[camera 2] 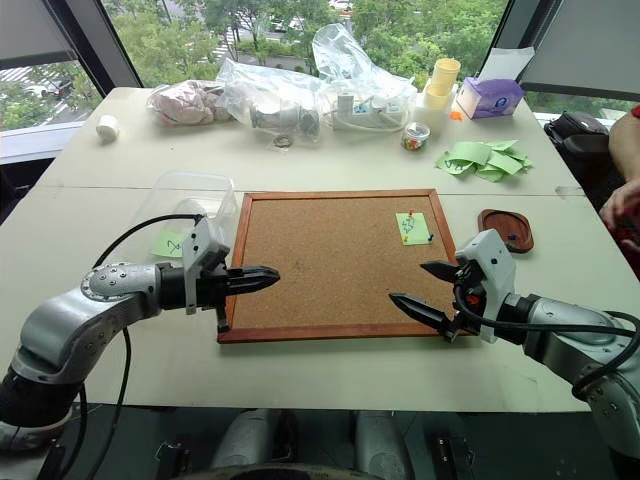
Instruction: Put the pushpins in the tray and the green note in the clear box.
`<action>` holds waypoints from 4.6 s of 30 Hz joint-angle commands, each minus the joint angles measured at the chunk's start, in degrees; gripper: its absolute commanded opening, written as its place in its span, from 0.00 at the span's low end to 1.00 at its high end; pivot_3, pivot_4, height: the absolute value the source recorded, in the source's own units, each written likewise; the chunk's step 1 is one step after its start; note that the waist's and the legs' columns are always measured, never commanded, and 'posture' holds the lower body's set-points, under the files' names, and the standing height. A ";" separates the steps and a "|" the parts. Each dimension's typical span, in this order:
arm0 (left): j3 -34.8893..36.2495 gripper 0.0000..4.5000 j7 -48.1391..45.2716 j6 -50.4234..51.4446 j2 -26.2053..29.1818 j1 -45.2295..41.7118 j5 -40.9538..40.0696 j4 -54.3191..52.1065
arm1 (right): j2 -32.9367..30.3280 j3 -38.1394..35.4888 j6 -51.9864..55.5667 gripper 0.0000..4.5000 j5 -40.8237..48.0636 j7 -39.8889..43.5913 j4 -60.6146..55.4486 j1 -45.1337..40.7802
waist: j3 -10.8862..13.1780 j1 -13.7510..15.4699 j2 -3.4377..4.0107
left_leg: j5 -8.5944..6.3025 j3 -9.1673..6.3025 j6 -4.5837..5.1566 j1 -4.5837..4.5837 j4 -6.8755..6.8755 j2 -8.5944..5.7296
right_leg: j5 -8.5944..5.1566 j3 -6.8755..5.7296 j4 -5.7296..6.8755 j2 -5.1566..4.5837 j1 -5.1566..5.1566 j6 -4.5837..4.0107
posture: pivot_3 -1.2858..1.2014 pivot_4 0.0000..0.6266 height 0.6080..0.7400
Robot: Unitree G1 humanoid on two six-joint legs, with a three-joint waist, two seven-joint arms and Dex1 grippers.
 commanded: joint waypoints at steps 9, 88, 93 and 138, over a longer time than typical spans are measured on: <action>-0.12 0.03 -0.26 -1.24 -0.04 -0.90 0.73 -0.99 | 0.92 1.78 0.27 1.00 -1.42 -3.21 -0.12 -3.05 | 0.00 -0.01 0.00 | 0.02 0.00 -0.04 0.00 0.00 0.00 | 0.00 0.00 0.00 0.00 0.00 0.00 | 0.52 0.24 0.96; -16.92 0.00 1.52 -3.27 -6.27 -11.42 25.92 15.70 | 21.18 13.72 -19.61 0.13 -33.69 -5.65 62.48 -44.39 | -0.06 -0.18 0.09 | 0.18 0.15 -0.29 -0.01 0.05 -0.02 | 0.02 0.04 0.24 -0.02 -0.13 0.02 | 0.52 0.24 0.96; -16.83 0.00 1.56 -3.22 -6.34 -11.29 25.97 15.63 | 21.22 14.03 -19.80 0.13 -34.38 -5.65 64.19 -44.95 | -0.06 -0.14 0.09 | 0.18 0.15 -0.29 -0.01 0.05 -0.02 | 0.02 0.04 0.24 -0.02 -0.13 0.02 | 0.52 0.24 0.96; -17.15 0.00 -5.30 -6.33 -2.45 -11.81 26.64 14.90 | 13.78 -1.68 -13.65 0.01 -34.46 -19.95 42.27 -29.91 | -0.06 -0.58 0.21 | 0.18 0.16 -0.29 0.01 -0.02 0.01 | 0.01 0.07 0.19 0.01 -0.15 0.00 | 0.52 0.24 0.96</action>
